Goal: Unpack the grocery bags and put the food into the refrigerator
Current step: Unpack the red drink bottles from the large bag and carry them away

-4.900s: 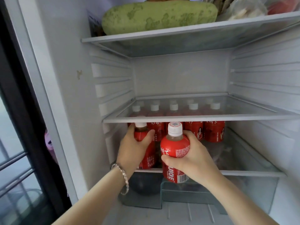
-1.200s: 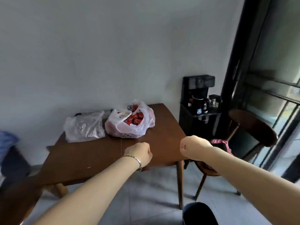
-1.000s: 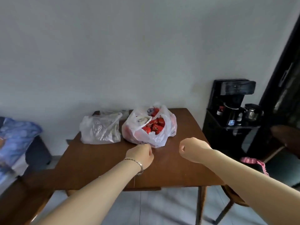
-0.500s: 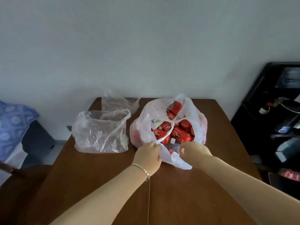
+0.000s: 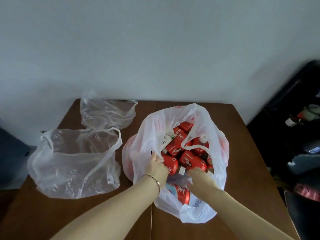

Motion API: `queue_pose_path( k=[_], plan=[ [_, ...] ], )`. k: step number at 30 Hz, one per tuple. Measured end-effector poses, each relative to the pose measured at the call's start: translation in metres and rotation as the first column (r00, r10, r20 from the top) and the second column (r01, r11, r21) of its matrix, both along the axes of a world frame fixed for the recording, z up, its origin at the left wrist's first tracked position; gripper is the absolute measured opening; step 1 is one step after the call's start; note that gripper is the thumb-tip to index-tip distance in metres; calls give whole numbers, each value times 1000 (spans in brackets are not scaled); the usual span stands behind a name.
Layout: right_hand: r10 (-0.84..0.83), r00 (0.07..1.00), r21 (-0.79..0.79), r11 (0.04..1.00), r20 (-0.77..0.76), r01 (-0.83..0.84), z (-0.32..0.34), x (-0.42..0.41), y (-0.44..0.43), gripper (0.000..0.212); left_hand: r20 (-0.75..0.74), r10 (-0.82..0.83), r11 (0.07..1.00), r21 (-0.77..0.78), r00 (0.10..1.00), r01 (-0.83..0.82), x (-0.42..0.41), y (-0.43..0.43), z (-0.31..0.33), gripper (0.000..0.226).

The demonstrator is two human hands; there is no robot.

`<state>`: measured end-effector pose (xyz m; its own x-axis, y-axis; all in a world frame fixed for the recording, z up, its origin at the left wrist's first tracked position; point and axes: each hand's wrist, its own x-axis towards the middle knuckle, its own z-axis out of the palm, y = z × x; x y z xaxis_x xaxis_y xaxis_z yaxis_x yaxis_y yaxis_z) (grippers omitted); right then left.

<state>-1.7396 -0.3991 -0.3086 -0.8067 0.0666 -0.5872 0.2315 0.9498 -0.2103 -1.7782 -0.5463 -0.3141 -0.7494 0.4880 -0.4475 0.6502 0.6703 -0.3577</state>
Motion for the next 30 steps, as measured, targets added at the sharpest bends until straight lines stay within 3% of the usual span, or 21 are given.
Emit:
queue_pose_path(
  k=[3, 6, 11, 17, 21, 26, 30],
  plan=[
    [63, 998, -19, 998, 3, -63, -32, -25, -8, 40, 0, 279, 949, 150, 960, -276, -11, -27, -11, 49],
    [82, 996, 39, 996, -24, -81, -59, -42, -16, 44, 0, 374, 896, 258, 927, -361, -7, -41, -9, 60],
    [100, 992, 102, 990, -71, -93, -81, -51, -19, 42, -73, 303, 864, 441, 950, -242, 0, -43, -14, 38],
    [42, 995, -82, 995, -94, -50, -64, -30, -4, 39, -126, 290, 859, 473, 949, -199, -2, -47, -23, 47],
    [12, 991, -203, 978, -130, -38, -41, -17, 9, 30, -128, 194, 882, 456, 973, -116, -5, -42, -23, 47],
    [-182, 961, -313, 943, -207, 111, -14, -2, 23, 30, -109, 133, 843, 536, 985, -55, -2, -22, 14, 36],
    [-230, 928, -346, 930, -294, 121, 8, 18, 32, 33, -61, 153, 797, 597, 986, -87, 14, -6, 63, 50]
  ],
)
